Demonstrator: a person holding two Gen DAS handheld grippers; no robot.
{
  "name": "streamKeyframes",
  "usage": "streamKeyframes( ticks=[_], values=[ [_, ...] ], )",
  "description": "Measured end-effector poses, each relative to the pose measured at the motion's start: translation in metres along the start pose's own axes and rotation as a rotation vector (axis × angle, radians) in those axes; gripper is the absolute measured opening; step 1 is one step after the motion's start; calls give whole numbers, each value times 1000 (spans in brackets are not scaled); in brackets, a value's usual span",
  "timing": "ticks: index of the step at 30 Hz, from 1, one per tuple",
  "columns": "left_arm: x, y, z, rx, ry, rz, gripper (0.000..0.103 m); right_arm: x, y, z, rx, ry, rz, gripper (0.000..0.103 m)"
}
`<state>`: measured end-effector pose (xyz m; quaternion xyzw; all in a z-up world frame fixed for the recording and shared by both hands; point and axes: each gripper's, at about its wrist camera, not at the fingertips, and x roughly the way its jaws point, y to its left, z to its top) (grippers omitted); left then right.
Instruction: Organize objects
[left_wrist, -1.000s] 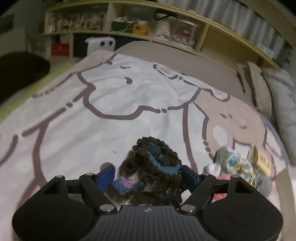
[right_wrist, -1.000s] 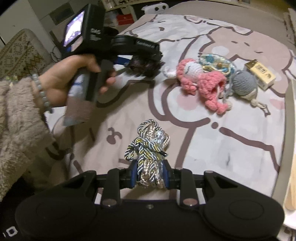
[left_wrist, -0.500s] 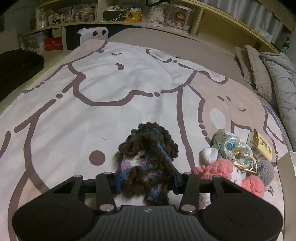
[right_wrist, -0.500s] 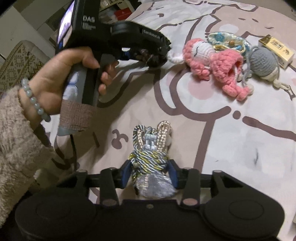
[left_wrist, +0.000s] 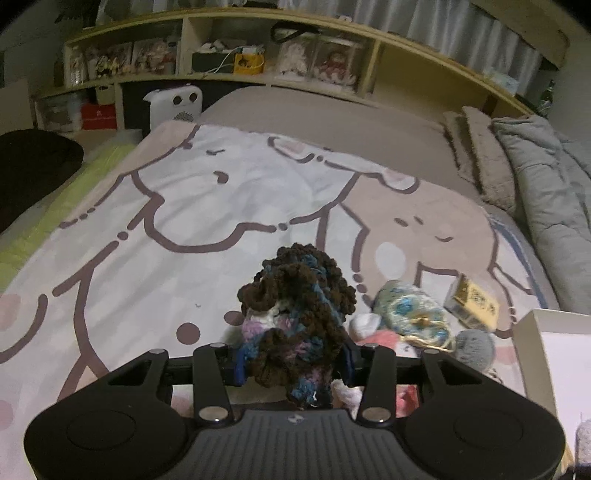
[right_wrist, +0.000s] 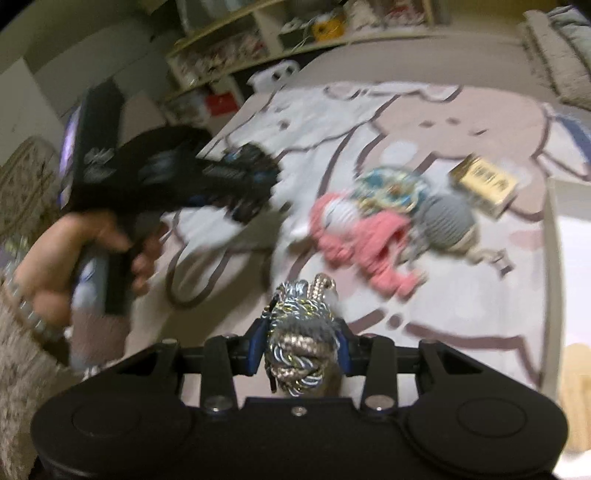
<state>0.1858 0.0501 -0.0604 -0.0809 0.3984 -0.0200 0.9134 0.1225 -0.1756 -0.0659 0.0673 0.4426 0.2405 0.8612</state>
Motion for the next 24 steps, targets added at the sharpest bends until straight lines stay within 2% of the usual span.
streamKeyframes(
  ticks=[4, 7, 12, 18, 24],
  values=[
    [-11, -5, -1, 18, -1, -9, 45, -4, -9, 2, 5, 3, -26, 38],
    [-15, -5, -4, 21, 11, -21, 45, 11, -12, -7, -26, 117, -51, 36],
    [-15, -4, -7, 24, 23, -24, 45, 40, -10, -22, -56, 247, -78, 38],
    [-13, -6, -11, 31, 44, -33, 45, 53, -8, -26, -77, 262, -88, 39],
    [-19, -10, -9, 33, 30, -43, 46, 32, -1, -15, -119, 161, -99, 37]
  ],
)
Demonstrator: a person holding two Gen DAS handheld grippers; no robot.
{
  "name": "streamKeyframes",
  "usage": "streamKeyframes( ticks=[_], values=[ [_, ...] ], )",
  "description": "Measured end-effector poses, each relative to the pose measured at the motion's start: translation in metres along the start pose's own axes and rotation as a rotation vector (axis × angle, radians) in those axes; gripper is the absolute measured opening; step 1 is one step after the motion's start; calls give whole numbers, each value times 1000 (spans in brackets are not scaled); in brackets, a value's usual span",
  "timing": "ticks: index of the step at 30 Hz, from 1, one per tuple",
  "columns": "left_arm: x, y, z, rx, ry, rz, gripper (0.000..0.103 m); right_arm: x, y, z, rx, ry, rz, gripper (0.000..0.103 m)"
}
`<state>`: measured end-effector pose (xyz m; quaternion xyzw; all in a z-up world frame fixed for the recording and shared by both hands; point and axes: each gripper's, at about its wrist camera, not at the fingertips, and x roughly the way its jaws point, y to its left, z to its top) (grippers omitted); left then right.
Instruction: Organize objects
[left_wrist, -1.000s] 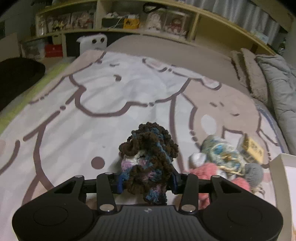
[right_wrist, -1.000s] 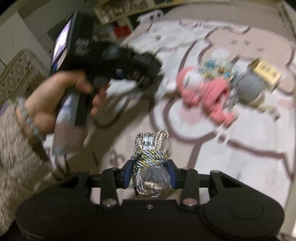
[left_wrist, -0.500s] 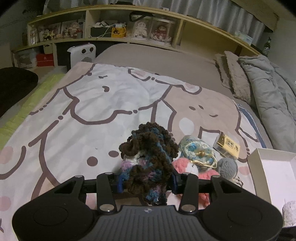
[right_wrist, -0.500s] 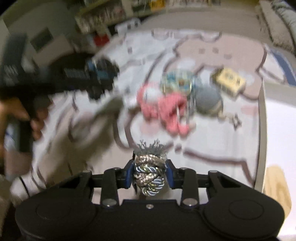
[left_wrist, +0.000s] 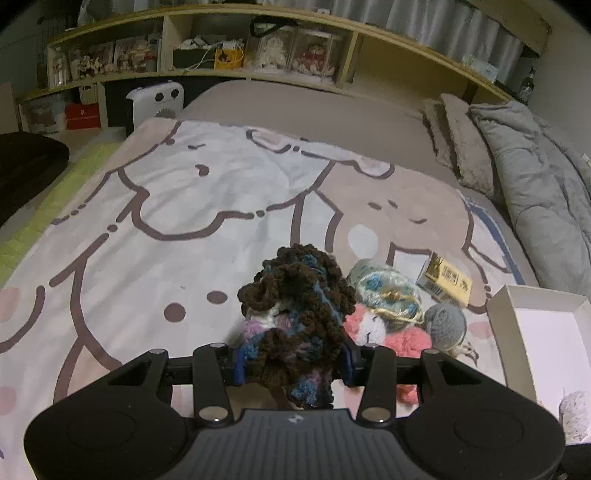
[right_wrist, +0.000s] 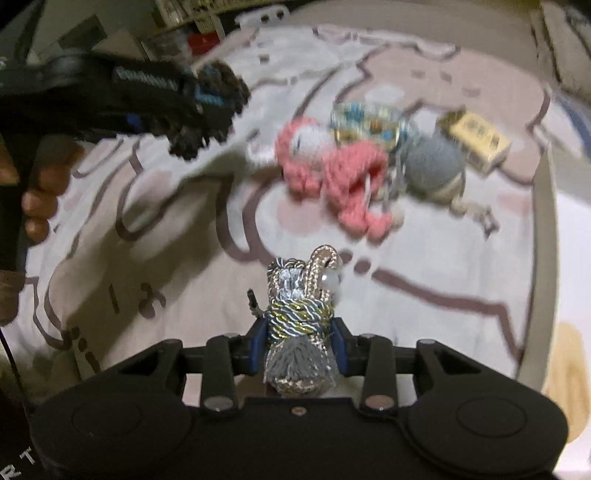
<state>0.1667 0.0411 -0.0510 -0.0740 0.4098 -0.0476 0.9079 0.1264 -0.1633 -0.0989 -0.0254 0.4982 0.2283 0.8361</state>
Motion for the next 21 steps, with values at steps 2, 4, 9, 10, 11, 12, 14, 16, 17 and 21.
streamKeyframes(
  ticks=[2, 4, 9, 10, 11, 12, 14, 16, 17, 21],
  values=[
    [-5, -1, 2, -4, -12, -6, 45, -15, -2, 5, 3, -53, -3, 37],
    [-10, -3, 3, -7, -23, -15, 45, -26, -6, 10, 12, -92, -15, 37],
    [-25, -14, 7, 9, -52, -36, 45, -54, -20, 20, 46, -177, -45, 37],
    [-28, -17, 8, 16, -59, -38, 45, -60, -24, 21, 55, -190, -53, 37],
    [-31, -20, 8, 22, -64, -40, 46, -65, -27, 23, 61, -202, -62, 37],
    [-33, -23, 8, 27, -68, -44, 46, -70, -30, 23, 65, -210, -71, 37],
    [-38, -30, 8, 34, -71, -56, 46, -80, -36, 25, 68, -224, -90, 37],
    [-42, -37, 7, 46, -77, -66, 45, -90, -41, 27, 62, -234, -110, 37],
    [-44, -41, 7, 51, -80, -72, 46, -95, -44, 28, 60, -242, -120, 37],
    [-51, -59, 7, 74, -84, -110, 46, -118, -59, 28, 74, -272, -149, 37]
  ],
)
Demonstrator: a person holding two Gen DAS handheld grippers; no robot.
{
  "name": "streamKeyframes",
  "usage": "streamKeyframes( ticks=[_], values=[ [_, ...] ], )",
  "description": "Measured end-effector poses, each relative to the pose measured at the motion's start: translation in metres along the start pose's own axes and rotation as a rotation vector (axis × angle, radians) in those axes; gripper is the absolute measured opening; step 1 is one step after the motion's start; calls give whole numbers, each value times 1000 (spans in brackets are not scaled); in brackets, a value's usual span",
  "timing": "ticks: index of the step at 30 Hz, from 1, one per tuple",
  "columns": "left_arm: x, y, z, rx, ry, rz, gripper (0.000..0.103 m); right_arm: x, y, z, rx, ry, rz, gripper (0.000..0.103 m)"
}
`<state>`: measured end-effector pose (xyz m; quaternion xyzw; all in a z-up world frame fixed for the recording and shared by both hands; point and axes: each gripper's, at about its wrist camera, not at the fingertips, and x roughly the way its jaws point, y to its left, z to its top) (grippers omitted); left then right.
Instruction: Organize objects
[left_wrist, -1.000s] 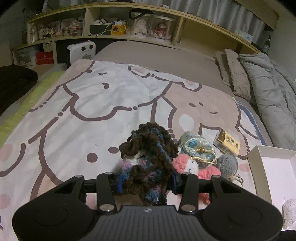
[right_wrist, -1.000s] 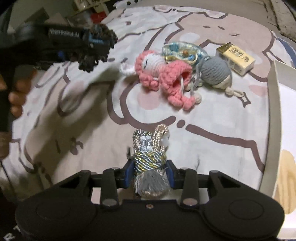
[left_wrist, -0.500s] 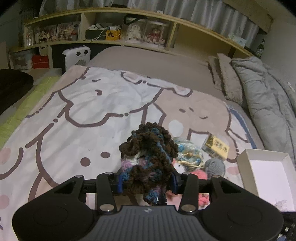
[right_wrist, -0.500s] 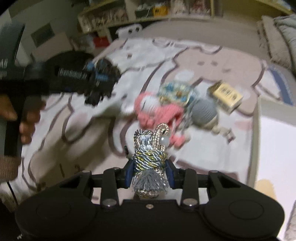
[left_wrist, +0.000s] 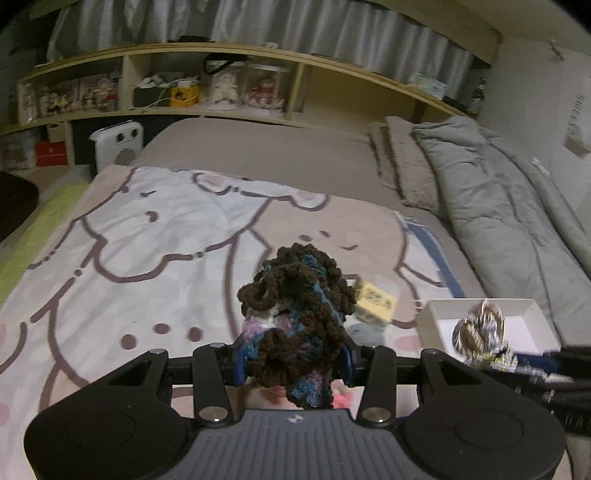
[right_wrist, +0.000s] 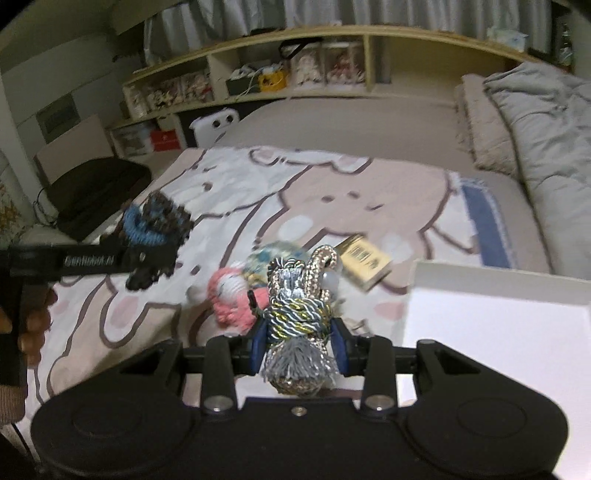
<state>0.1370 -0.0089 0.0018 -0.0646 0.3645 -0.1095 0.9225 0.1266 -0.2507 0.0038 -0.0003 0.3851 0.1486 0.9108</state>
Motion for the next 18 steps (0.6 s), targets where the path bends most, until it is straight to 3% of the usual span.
streamKeyframes(
  ticks=[9, 18],
  values=[
    [2, -60, -1, 83, 2, -72, 46, -45, -70, -4, 60, -38, -115, 38],
    [21, -134, -12, 150, 34, -167, 46, -75, -136, -34, 124, -34, -210, 38]
  ],
)
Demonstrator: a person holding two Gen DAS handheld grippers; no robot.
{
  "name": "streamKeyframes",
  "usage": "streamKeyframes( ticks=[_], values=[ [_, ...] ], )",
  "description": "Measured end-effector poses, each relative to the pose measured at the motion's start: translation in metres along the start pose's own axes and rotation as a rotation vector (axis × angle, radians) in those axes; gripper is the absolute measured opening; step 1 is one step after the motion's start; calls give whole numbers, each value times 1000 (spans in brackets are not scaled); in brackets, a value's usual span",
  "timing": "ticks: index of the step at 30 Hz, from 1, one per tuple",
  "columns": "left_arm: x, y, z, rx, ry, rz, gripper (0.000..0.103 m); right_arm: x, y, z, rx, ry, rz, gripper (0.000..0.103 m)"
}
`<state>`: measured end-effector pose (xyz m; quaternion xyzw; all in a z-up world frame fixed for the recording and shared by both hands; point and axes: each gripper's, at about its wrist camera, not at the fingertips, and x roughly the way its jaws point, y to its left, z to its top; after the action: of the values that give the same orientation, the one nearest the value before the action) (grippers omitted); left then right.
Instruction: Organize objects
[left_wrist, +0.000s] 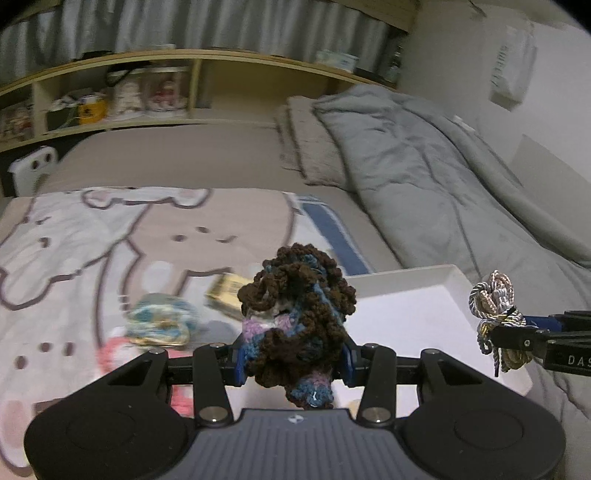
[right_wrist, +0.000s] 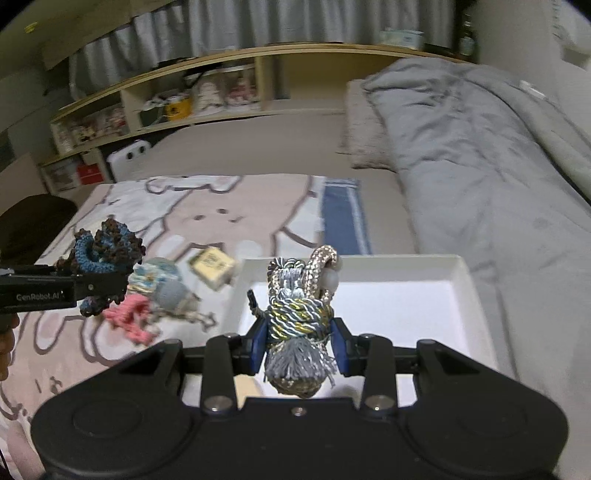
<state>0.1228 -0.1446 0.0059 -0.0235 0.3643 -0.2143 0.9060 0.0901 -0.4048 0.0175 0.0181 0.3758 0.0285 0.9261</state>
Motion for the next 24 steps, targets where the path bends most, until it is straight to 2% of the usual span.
streamKeyframes(
  ticks=[7, 18, 19, 20, 21, 22, 23, 24],
  values=[
    [36, -48, -2, 39, 50, -54, 46, -1, -44, -22, 49, 27, -44, 38],
    [82, -86, 3, 107, 75, -44, 47, 16, -71, -48, 97, 75, -40, 38],
    [85, -88, 3, 113, 70, -38, 50, 19, -71, -50, 101, 80, -40, 38],
    [89, -90, 3, 118, 71, -29, 57, 21, -73, -50, 104, 84, -40, 38],
    [93, -91, 2, 123, 79, -19, 72, 24, -74, -51, 107, 86, -39, 38],
    [97, -91, 1, 129, 87, -3, 79, 26, -74, -52, 106, 88, -38, 38],
    [99, -92, 0, 134, 91, 13, 85, 29, -75, -53, 106, 93, -43, 38],
    [101, -91, -1, 141, 100, 23, 85, 31, -76, -54, 109, 101, -49, 39]
  ],
)
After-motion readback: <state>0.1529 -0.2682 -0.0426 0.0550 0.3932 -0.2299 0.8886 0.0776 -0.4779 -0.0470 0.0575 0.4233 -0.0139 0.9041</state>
